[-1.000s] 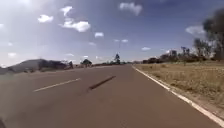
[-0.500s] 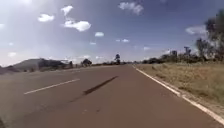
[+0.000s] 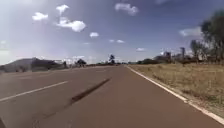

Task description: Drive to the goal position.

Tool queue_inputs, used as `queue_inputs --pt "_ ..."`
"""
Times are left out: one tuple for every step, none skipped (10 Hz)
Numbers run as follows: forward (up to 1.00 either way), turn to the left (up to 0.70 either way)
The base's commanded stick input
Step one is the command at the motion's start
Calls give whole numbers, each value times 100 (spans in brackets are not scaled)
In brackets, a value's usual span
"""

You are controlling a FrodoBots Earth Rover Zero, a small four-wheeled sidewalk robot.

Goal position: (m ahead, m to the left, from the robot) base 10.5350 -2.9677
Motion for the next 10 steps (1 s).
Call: queue_inputs --pt "85 -7" --pt "85 -16" --pt "85 -29" --pt "85 -26" --pt "85 1" --pt "85 1" --pt "85 1" --pt "85 1" --pt "85 1" --pt "85 1"
